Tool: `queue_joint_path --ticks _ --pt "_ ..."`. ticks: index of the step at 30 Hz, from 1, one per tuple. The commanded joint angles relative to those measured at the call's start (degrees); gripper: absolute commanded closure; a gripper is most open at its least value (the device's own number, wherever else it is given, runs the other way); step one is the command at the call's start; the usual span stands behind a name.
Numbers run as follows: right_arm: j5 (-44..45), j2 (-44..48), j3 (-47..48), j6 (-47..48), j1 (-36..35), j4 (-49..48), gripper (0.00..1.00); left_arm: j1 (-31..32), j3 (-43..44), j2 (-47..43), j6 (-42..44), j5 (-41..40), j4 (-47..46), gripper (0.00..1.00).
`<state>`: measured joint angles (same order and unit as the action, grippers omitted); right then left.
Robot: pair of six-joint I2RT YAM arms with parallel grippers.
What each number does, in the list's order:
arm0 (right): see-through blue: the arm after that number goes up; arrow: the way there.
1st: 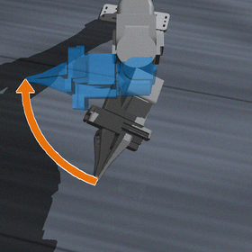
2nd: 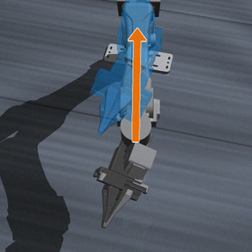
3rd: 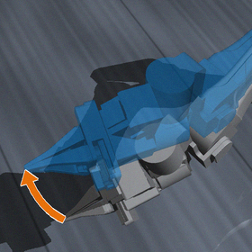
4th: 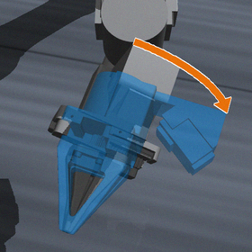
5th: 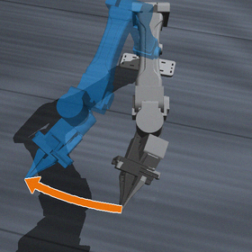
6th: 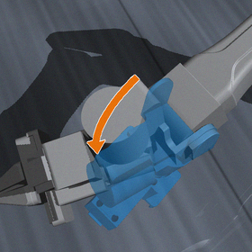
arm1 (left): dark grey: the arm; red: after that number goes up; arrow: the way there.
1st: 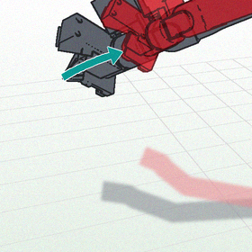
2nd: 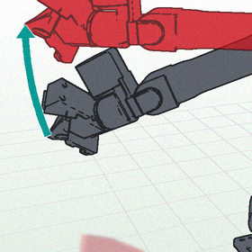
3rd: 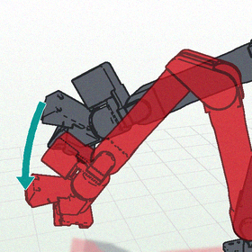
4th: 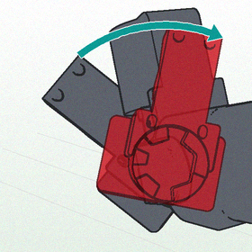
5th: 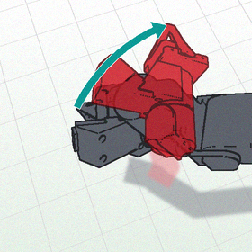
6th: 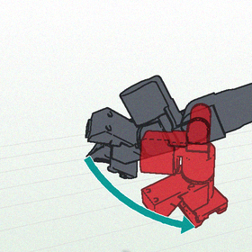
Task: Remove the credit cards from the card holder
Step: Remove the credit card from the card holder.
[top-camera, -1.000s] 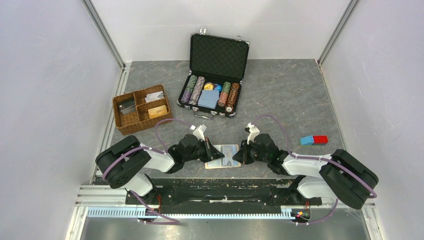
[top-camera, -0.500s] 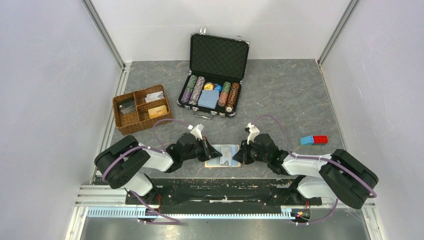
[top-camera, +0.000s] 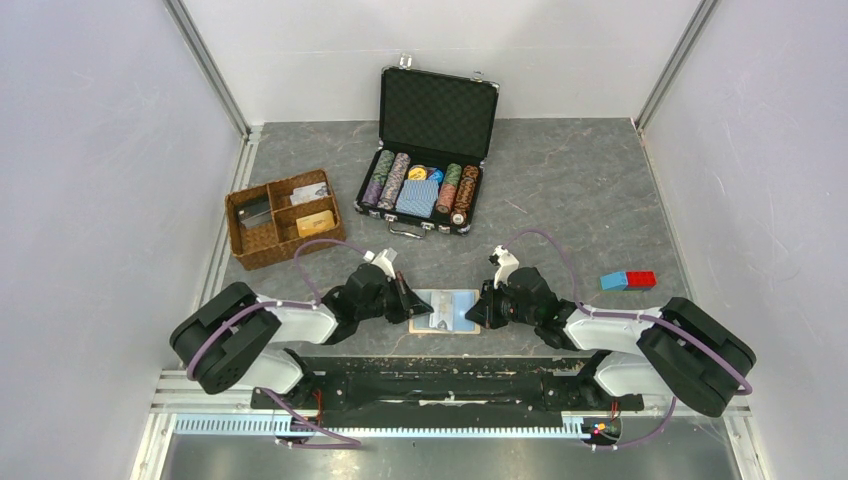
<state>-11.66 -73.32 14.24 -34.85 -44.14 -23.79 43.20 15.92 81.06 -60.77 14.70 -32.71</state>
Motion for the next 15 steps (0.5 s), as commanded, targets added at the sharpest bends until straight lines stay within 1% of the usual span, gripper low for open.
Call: queue_joint_path --ticks 1,7,12,15 --pt "1.42 -1.07 0.68 1.96 -0.27 2.64 0.92 -0.22 1.77 -3.34 3.56 -3.23 7.96 0.98" --pt "1.69 0.97 2.3 3.05 -0.24 4.79 0.92 -0.25 2.25 -7.18 4.3 -6.31 14.35 0.98" --pt "1.09 4.36 3.44 5.82 -0.27 5.48 0.9 -0.61 1.33 -13.4 3.8 -11.24 18.1 0.98" --pt "0.72 6.05 3.87 7.47 -0.24 5.41 0.88 -1.08 0.57 -17.62 2.86 -12.23 18.6 0.98"
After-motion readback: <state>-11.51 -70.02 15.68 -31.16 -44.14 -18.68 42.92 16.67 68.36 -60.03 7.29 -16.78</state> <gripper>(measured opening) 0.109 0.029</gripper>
